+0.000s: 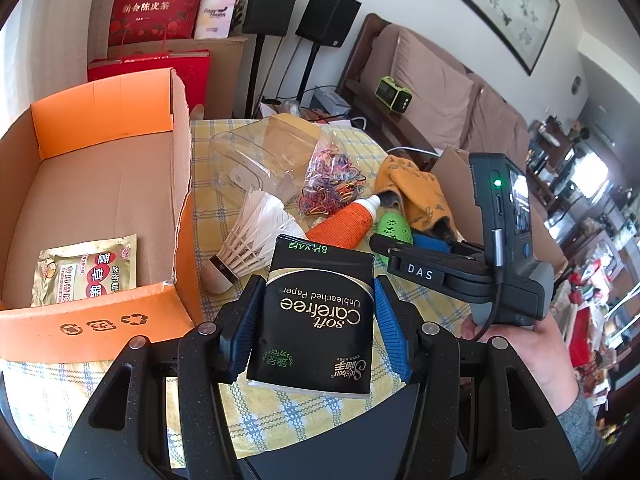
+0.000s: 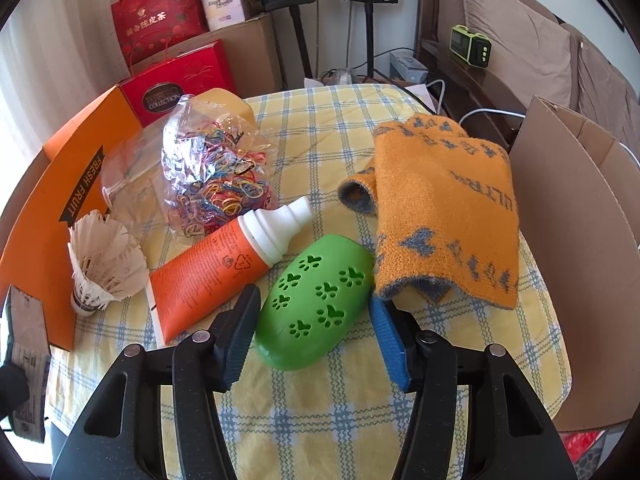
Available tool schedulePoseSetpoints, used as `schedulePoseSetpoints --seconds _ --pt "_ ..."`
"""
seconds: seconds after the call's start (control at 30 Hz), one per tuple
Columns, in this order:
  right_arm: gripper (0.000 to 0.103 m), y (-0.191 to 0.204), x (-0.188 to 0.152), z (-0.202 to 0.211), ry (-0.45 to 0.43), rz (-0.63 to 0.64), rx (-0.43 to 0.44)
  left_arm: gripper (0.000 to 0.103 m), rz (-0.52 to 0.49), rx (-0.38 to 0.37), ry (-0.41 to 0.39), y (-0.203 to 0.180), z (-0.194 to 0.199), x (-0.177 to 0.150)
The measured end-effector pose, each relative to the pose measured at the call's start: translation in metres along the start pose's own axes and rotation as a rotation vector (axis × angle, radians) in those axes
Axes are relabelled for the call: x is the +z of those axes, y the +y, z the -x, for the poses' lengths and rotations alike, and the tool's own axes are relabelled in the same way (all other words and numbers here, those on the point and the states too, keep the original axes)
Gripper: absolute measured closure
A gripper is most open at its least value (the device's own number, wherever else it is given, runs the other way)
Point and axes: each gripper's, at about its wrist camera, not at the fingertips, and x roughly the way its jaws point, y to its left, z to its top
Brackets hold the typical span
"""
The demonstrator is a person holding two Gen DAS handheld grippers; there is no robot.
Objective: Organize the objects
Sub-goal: 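Lift the tissue pack with the left tool while the right tool grasps the green egg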
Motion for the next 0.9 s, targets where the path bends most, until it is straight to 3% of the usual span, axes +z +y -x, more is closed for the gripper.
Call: schedulePoseSetpoints --seconds 0.3,0.43,0.6,0.7,0.9 --pt "0.052 -0.003 -0.011 0.011 0.033 0.010 0.036 0.052 0.010 0.001 -0.004 0.004 0.001 0.000" --pt "0.051 -0.002 -0.011 0.014 0.033 0.023 -0.022 0.052 0.010 -0.001 -0.002 0.003 0.000 -0.001" --pt "0.051 -0.001 -0.008 0.005 0.029 0.028 -0.035 0.052 0.008 0.001 -0.004 0.002 -0.001 -0.001" --pt "0.057 0.002 -0.010 0.003 0.017 0.049 -0.061 0.052 0.010 0.000 -0.010 0.002 0.001 0.000" --pt "0.057 -0.003 -0.013 0.014 0.002 0.026 -0.030 0.052 0.020 -0.005 -0.028 0.005 0.009 0.003"
